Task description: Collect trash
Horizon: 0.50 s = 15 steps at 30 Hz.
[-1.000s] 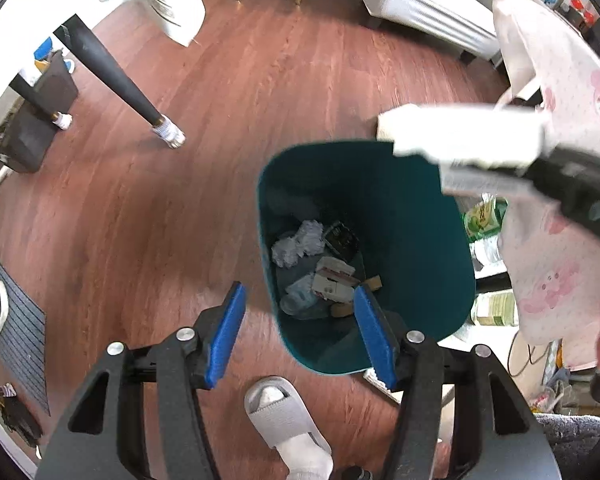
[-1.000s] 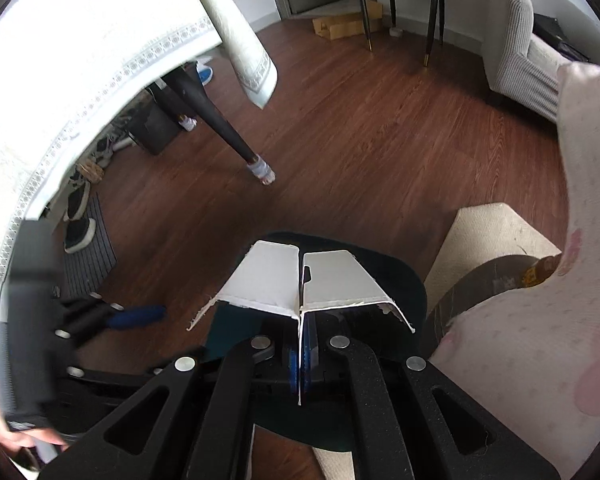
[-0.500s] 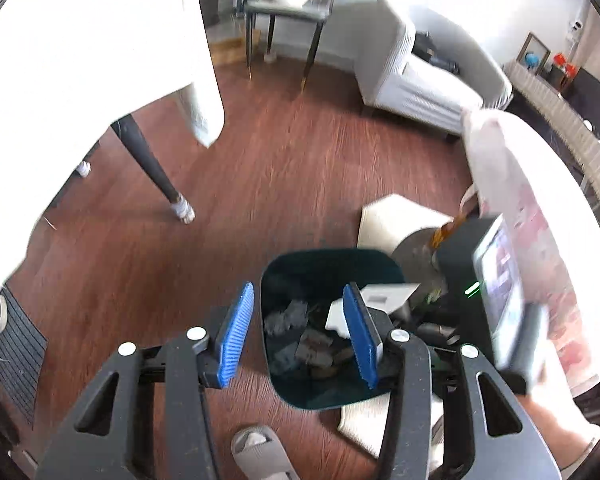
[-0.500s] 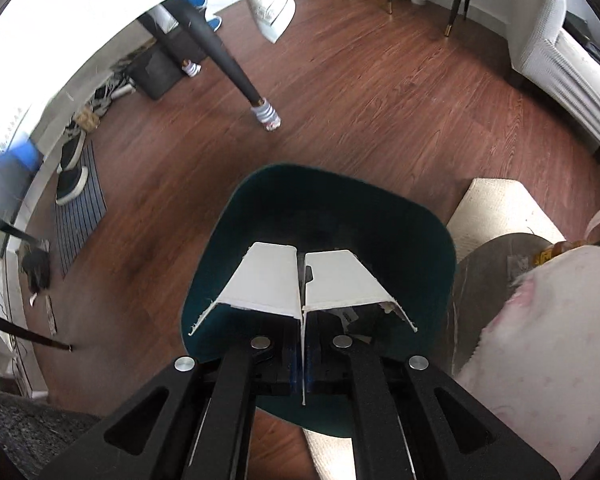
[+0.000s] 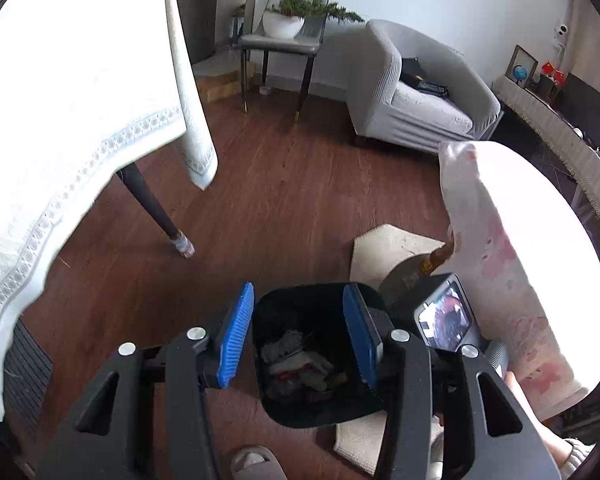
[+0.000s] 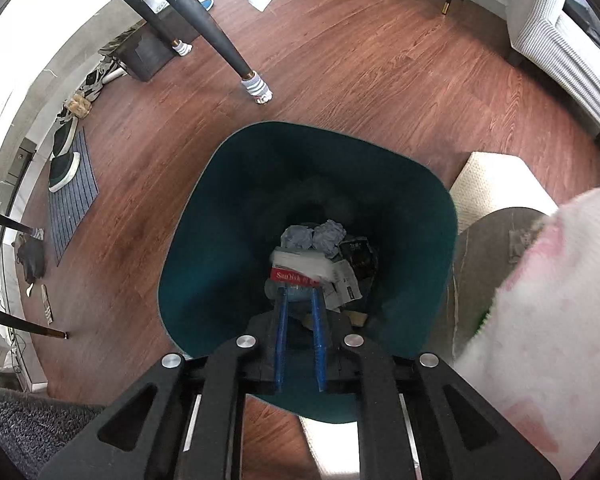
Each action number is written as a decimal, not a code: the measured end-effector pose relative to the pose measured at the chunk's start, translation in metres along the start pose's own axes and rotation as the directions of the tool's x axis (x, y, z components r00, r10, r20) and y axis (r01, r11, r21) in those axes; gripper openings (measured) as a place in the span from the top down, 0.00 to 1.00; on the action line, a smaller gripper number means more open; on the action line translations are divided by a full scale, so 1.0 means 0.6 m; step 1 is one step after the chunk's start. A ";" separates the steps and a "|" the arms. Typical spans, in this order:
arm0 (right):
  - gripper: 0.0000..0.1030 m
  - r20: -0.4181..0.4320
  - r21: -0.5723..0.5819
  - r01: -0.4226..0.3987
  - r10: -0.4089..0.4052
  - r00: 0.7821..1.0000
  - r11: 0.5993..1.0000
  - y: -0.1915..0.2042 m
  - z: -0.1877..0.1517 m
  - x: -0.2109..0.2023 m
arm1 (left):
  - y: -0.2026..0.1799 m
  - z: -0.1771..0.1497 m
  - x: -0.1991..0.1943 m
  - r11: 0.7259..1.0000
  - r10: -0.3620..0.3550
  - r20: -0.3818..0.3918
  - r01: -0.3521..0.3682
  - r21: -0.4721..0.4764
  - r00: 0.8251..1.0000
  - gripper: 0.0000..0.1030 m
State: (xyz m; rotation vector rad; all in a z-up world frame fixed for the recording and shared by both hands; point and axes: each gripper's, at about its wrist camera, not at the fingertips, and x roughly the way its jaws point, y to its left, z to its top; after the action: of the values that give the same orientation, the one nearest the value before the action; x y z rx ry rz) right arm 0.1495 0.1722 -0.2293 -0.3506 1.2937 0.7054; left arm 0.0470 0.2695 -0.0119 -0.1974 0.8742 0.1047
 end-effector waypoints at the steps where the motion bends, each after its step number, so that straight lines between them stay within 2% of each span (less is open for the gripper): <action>1: 0.88 0.010 -0.003 0.000 0.000 1.000 1.000 0.001 -0.002 -0.007 | -0.003 0.002 -0.006 1.000 -0.001 0.013 0.001 0.002 1.000 0.51; 7: 0.88 0.110 -0.051 0.011 -0.005 0.994 0.999 0.022 -0.008 -0.078 | -0.019 0.013 -0.039 1.000 0.002 0.078 -0.004 0.028 0.997 0.48; 12: 0.88 0.246 -0.060 0.040 -0.024 0.969 0.997 0.035 -0.022 -0.167 | -0.024 0.013 -0.073 0.999 -0.008 0.150 0.001 0.040 0.989 0.46; 13: 0.87 0.271 -0.059 0.046 -0.028 0.962 0.997 0.035 -0.025 -0.184 | -0.027 0.012 -0.079 0.999 -0.013 0.161 0.007 0.039 0.987 0.43; 14: 0.84 0.297 -0.058 0.055 -0.035 0.954 0.997 0.035 -0.030 -0.201 | -0.030 0.011 -0.085 0.999 -0.020 0.169 0.013 0.040 0.985 0.42; 15: 0.72 0.328 -0.053 0.064 -0.043 0.944 0.997 0.035 -0.037 -0.220 | -0.035 0.009 -0.090 0.999 -0.024 0.177 0.017 0.043 0.984 0.41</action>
State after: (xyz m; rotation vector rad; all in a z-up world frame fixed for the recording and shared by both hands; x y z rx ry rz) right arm 0.1053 0.1375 -0.1059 -0.3038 0.9455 0.7255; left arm 0.0202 0.2497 0.0360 -0.1557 0.6963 0.0838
